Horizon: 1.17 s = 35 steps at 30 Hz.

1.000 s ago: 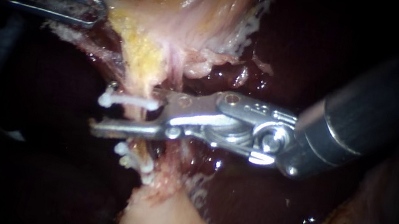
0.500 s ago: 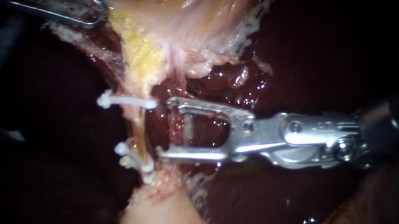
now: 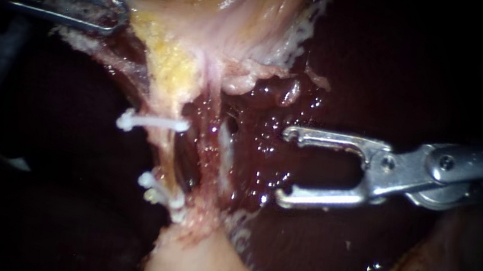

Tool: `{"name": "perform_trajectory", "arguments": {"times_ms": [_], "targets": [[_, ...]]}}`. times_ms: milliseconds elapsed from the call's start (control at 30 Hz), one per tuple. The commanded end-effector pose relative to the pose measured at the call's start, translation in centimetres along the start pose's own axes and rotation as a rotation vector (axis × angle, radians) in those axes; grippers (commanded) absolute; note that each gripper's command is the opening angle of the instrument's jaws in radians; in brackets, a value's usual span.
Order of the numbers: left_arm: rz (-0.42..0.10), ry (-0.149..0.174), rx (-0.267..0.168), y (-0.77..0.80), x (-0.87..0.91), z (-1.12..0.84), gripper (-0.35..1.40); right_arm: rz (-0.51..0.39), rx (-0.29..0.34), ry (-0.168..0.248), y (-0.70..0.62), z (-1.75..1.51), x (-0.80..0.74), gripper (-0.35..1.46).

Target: Going back third clip left tube

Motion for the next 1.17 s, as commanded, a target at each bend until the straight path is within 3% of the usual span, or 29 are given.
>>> {"name": "perform_trajectory", "arguments": {"times_ms": [33, 367, 600, 867, 1167], "targets": [[0.000, 0.000, 0.000, 0.00, 0.00, 0.00, -0.35, 0.001, -0.002, 0.000, 0.01, -0.05, 0.01, 0.50], [0.003, 0.004, 0.006, -0.01, -0.04, 0.10, -0.35, -0.001, -0.021, -0.006, 0.01, -0.19, 0.03, 0.50], [0.010, 0.009, 0.006, -0.08, -0.14, 0.42, -0.35, -0.001, -0.018, -0.005, 0.00, -0.19, 0.03, 0.50], [0.019, -0.008, 0.000, -0.11, -0.26, 0.74, -0.35, -0.001, -0.018, -0.005, -0.01, -0.18, 0.03, 0.50], [0.021, -0.009, -0.003, -0.12, -0.27, 0.78, -0.35, -0.007, -0.011, -0.003, -0.03, -0.19, 0.04, 0.50]]}}
